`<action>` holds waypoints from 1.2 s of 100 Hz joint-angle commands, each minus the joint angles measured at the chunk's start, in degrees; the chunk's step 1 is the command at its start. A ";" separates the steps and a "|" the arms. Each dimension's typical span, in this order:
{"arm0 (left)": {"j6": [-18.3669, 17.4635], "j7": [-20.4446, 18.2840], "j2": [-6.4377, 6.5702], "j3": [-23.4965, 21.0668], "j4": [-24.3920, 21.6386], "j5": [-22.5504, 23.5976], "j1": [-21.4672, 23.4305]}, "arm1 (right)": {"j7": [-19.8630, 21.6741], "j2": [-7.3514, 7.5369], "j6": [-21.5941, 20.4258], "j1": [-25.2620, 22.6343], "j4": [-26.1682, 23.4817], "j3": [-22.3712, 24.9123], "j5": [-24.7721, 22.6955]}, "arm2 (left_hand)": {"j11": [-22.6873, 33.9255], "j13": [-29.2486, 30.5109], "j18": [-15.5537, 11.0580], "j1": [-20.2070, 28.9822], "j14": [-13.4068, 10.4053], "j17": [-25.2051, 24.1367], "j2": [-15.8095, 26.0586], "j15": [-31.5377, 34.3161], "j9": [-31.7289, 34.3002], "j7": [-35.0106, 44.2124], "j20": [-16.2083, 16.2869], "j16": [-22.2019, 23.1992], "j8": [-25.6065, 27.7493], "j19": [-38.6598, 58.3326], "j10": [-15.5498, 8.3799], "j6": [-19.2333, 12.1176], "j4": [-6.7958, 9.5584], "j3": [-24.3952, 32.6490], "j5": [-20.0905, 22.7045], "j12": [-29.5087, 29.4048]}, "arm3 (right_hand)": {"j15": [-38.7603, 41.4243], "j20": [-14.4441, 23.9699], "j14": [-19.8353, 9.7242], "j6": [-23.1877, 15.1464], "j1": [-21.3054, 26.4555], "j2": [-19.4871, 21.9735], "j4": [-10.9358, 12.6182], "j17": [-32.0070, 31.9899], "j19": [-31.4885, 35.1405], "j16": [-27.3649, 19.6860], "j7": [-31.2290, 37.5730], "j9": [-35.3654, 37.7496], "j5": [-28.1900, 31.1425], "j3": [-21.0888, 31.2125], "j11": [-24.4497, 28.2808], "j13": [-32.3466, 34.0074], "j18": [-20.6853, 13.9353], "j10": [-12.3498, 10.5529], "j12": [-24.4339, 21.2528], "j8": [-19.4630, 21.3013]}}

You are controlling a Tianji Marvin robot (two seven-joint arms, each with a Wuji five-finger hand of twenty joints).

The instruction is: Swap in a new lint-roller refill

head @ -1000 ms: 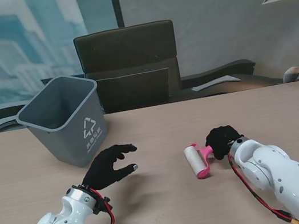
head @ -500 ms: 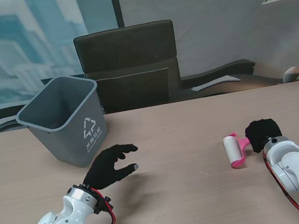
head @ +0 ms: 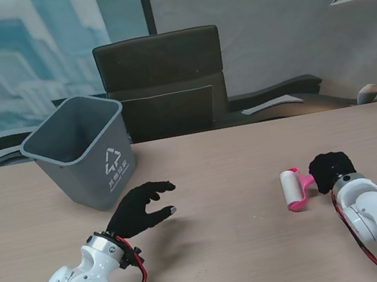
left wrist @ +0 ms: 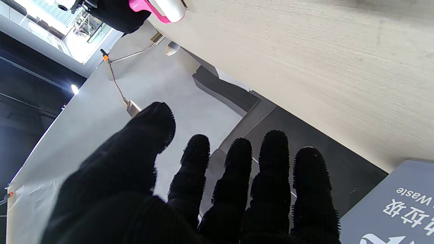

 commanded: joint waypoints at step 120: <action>1.29 -1.91 -0.06 0.30 -0.14 -0.83 -0.24 | -7.63 -5.51 3.98 12.45 8.54 -10.32 23.40 | 0.72 -0.88 -0.56 0.87 -0.28 -0.06 3.18 1.16 1.40 0.95 0.89 0.69 0.66 1.04 0.19 -0.74 1.36 -0.42 1.17 -0.77 | 4.45 -0.67 -17.87 1.02 -0.13 2.64 -2.26 2.82 6.77 -1.57 -1.31 -1.01 -1.44 -1.15 -1.04 -0.68 -5.31 7.08 -2.60 1.06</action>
